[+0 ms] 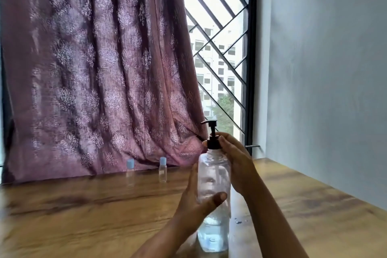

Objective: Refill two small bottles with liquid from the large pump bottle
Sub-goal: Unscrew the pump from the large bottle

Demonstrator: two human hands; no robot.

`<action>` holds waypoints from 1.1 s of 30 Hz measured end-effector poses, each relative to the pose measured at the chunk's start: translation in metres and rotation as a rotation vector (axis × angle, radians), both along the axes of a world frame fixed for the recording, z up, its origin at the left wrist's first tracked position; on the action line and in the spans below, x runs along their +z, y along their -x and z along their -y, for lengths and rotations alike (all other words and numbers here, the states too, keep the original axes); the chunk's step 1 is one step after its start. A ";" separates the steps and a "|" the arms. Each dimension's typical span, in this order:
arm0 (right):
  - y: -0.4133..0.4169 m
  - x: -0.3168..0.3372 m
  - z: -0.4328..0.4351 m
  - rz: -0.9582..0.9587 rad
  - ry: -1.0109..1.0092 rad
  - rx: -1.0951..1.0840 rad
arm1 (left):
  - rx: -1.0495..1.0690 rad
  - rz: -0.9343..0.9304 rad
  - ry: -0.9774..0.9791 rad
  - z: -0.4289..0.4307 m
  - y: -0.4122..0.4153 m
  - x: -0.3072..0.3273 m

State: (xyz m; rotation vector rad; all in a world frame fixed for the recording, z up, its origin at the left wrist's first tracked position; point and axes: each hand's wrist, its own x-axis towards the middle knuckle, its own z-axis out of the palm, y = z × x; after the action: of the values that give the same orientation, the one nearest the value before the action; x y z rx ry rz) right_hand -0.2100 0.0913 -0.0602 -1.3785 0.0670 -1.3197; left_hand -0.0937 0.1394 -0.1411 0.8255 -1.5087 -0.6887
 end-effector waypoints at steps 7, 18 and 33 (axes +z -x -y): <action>0.001 0.008 -0.013 -0.143 0.162 -0.258 | -0.014 0.011 -0.014 -0.006 0.003 0.001; 0.005 0.019 -0.031 -0.319 0.220 -0.407 | 0.058 0.044 -0.048 -0.011 0.003 -0.003; 0.015 0.025 -0.033 -0.494 0.231 -0.542 | 0.112 0.073 -0.066 -0.010 0.004 -0.002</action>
State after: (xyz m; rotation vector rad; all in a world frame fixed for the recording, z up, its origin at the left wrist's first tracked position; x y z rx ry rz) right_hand -0.2254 0.1241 -0.0351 -1.9511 0.6803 -1.4155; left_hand -0.0977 0.1490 -0.1432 0.9873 -1.4991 -0.6337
